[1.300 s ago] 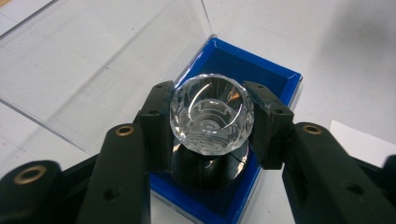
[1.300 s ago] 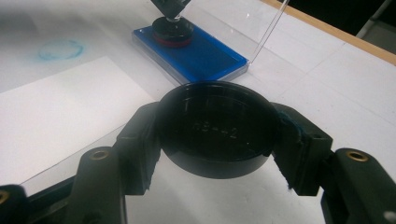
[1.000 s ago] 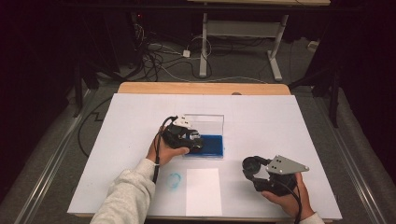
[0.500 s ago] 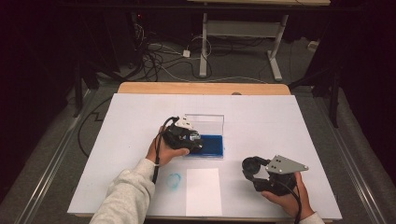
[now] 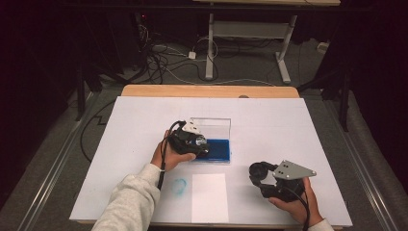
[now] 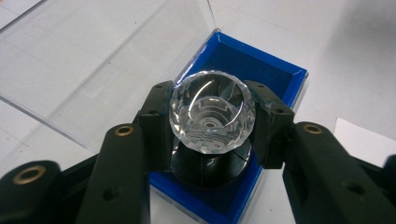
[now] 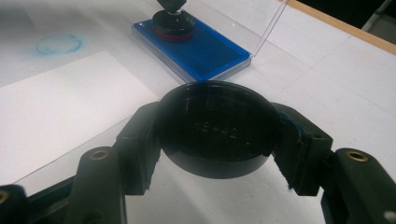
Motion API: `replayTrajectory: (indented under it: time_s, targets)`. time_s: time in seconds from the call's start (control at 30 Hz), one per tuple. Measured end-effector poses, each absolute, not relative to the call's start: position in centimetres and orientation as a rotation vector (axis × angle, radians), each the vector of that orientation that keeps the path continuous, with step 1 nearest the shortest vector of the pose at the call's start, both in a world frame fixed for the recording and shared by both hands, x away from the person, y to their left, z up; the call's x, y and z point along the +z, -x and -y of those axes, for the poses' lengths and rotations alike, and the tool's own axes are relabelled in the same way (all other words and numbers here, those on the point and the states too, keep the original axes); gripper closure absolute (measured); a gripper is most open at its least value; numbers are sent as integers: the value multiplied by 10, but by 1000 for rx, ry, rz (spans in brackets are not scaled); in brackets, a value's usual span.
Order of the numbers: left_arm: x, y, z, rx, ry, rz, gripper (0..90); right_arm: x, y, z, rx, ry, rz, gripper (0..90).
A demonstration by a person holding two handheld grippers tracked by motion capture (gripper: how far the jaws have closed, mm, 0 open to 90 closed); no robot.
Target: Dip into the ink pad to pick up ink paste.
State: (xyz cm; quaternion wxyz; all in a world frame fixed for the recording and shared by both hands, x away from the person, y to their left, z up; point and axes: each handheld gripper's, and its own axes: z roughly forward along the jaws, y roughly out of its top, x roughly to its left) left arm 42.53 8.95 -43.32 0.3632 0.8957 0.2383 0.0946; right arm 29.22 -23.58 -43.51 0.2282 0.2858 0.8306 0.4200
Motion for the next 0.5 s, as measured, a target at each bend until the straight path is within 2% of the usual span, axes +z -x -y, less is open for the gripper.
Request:
replayTrajectory:
  time_s: [0.5]
  targets:
    - [-431,-425,-86,258,-2333,-630,546,-432,-291,238,1168,-790,-2258,383]
